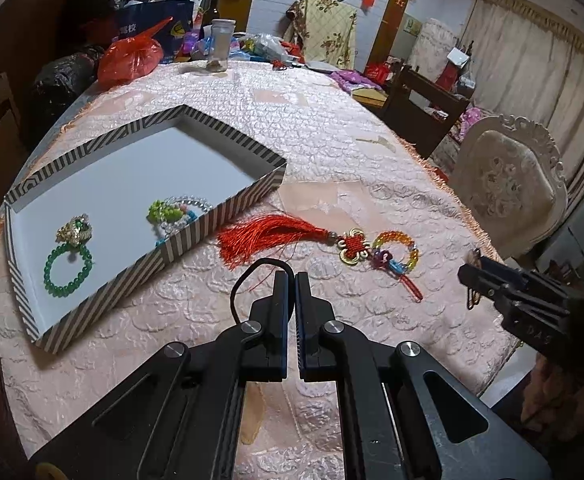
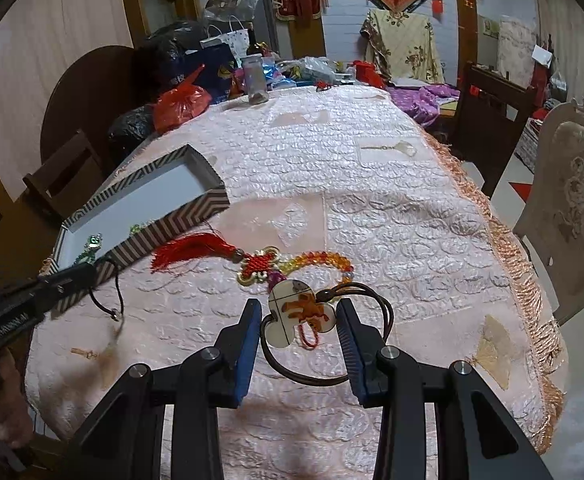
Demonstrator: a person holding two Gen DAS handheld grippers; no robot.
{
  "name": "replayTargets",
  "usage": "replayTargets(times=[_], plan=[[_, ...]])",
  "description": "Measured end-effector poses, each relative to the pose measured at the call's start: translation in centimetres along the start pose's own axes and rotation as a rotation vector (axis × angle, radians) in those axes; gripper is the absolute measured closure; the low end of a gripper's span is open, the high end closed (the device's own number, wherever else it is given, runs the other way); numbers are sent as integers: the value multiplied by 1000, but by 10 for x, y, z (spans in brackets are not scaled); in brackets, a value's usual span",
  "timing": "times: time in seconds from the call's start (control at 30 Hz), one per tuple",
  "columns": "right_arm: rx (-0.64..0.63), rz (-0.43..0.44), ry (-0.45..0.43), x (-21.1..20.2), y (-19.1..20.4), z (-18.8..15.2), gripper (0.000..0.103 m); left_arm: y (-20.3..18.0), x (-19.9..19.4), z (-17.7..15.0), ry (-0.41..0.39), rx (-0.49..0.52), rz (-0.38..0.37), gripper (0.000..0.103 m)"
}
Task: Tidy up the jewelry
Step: 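Lift the black cord and white pendant off the tablecloth with both grippers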
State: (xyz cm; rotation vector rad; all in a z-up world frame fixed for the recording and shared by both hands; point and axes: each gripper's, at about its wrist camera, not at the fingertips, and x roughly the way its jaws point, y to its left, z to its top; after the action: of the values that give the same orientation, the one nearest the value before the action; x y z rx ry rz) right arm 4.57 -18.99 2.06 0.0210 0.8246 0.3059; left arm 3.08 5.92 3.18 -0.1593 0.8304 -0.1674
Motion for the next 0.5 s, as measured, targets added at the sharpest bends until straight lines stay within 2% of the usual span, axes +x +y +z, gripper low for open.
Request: replayTargets(times=[0.23,0.5], plan=[[-11,12,-13,-7,8,8,66,1,0,-1,5,-16,31,101],[-32,6,-15,-7,17,13,66,3,0,0,6,-25,34,101]])
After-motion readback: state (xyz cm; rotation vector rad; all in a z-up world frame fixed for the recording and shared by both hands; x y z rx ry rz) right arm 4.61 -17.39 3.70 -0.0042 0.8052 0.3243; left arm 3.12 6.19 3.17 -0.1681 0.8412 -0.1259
